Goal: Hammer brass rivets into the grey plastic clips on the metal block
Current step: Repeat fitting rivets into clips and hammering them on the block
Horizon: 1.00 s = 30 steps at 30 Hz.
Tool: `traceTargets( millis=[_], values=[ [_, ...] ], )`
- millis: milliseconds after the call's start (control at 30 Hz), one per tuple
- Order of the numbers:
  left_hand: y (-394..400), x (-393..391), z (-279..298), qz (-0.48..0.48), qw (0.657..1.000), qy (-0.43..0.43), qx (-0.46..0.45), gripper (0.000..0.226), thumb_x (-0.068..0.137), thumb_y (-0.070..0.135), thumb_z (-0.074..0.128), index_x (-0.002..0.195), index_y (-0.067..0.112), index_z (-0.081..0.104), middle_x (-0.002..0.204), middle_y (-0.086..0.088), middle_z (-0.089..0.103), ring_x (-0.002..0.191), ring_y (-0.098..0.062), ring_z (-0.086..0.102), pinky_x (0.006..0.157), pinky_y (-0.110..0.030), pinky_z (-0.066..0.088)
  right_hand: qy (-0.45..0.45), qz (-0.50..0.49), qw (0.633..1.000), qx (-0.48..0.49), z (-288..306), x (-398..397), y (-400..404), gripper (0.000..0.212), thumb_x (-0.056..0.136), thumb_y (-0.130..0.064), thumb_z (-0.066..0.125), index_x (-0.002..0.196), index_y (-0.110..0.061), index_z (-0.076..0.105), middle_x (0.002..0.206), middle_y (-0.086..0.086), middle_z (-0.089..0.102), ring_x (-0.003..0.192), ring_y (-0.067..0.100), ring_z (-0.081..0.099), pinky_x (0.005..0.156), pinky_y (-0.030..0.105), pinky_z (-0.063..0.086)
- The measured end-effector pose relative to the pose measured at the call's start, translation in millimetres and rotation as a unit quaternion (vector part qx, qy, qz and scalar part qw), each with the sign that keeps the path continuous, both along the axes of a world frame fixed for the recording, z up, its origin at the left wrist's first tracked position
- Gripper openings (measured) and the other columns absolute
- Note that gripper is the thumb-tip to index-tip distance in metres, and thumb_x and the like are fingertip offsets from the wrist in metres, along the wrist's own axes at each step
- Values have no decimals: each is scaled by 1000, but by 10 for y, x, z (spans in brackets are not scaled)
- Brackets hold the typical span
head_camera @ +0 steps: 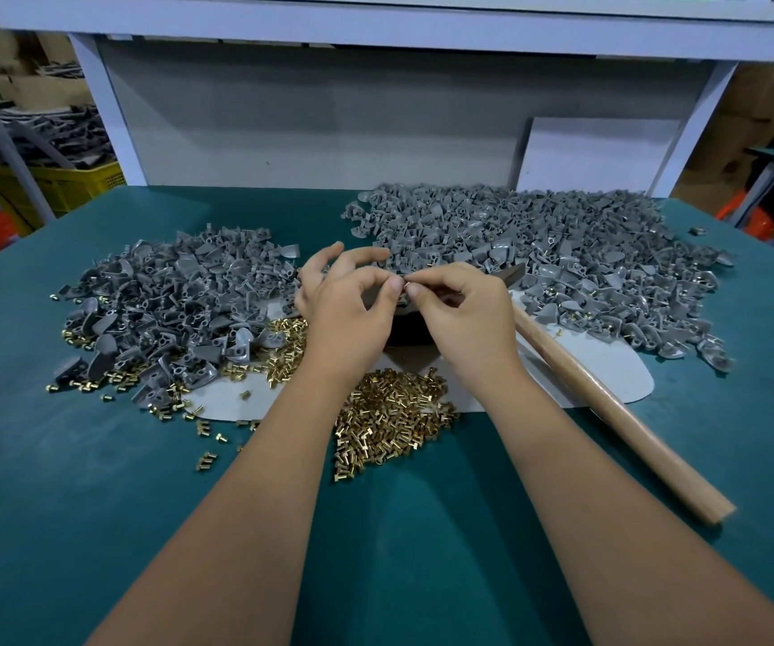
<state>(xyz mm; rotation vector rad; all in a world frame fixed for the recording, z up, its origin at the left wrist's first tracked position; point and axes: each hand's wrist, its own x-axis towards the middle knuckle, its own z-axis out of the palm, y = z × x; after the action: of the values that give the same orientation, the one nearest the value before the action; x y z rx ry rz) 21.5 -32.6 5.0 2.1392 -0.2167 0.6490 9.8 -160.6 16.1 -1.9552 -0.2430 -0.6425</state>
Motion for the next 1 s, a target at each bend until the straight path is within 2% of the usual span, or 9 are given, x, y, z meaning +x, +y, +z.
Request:
traceTargets(
  millis=[200, 300, 367, 500, 667, 733, 833, 900, 1000],
  values=[
    [-12, -3, -6, 6, 1000, 4, -24, 17, 97, 32, 58, 87, 29, 71, 124, 23, 57, 126, 0, 20, 106, -33, 11, 13, -3, 999, 37, -12, 8, 12, 12, 83, -10, 69, 84, -22, 73, 82, -9, 69, 80, 4, 62, 73, 19, 50],
    [17, 7, -24, 26, 998, 23, -52, 15, 96, 31, 57, 100, 30, 71, 123, 19, 60, 127, -3, 22, 114, -42, 16, 18, -16, 999, 48, -25, 33, 7, 15, 83, -11, 68, 80, -25, 70, 76, -14, 65, 74, 0, 60, 66, 14, 48],
    [39, 16, -37, 35, 998, 46, -38, 16, 94, 33, 60, 107, 31, 69, 125, 17, 60, 133, -7, 22, 114, -43, 16, 22, -22, 998, 50, -38, 51, -2, 16, 82, -10, 68, 78, -25, 68, 74, -15, 64, 72, -1, 59, 65, 14, 48],
    [38, 27, -45, 40, 996, 76, -14, 5, 90, 36, 65, 90, 41, 67, 121, 20, 61, 135, -10, 21, 110, -41, 15, 26, -27, 998, 48, -61, 82, -27, 18, 82, -7, 66, 77, -24, 67, 75, -13, 64, 71, -2, 58, 67, 13, 48],
    [34, 22, -40, 36, 996, 74, -27, 11, 88, 35, 68, 82, 43, 66, 116, 22, 62, 133, -11, 22, 108, -40, 15, 32, -17, 998, 41, -63, 95, -44, 21, 82, -8, 66, 75, -27, 67, 79, -13, 64, 74, -2, 58, 66, 8, 45],
    [37, 11, -35, 33, 996, 75, -22, 11, 88, 34, 68, 82, 44, 65, 117, 22, 62, 133, -12, 22, 108, -41, 16, 35, -15, 999, 32, -60, 98, -37, 21, 83, -9, 67, 76, -29, 67, 82, -12, 64, 77, 0, 59, 68, 12, 46],
    [42, -4, -18, 16, 997, 72, -18, 16, 87, 33, 69, 78, 46, 64, 112, 23, 59, 132, -13, 22, 109, -41, 16, 43, -20, 999, 1, -54, 109, -26, 16, 83, -12, 66, 78, -27, 68, 86, -7, 64, 84, 9, 60, 76, 28, 52],
    [41, -18, -10, 5, 997, 69, -18, 20, 87, 34, 69, 74, 48, 63, 111, 24, 57, 131, -12, 22, 108, -39, 15, 42, -32, 998, -38, -44, 107, -18, 16, 82, -14, 66, 77, -29, 66, 85, -11, 60, 89, 13, 58, 81, 37, 51],
    [37, -19, -14, 3, 997, 71, -14, 19, 87, 35, 69, 74, 48, 63, 112, 24, 57, 130, -10, 22, 104, -35, 14, 34, -42, 994, -99, -27, 93, -8, 19, 82, -16, 65, 74, -33, 63, 83, -16, 54, 93, 16, 53, 84, 41, 47]
  ],
)
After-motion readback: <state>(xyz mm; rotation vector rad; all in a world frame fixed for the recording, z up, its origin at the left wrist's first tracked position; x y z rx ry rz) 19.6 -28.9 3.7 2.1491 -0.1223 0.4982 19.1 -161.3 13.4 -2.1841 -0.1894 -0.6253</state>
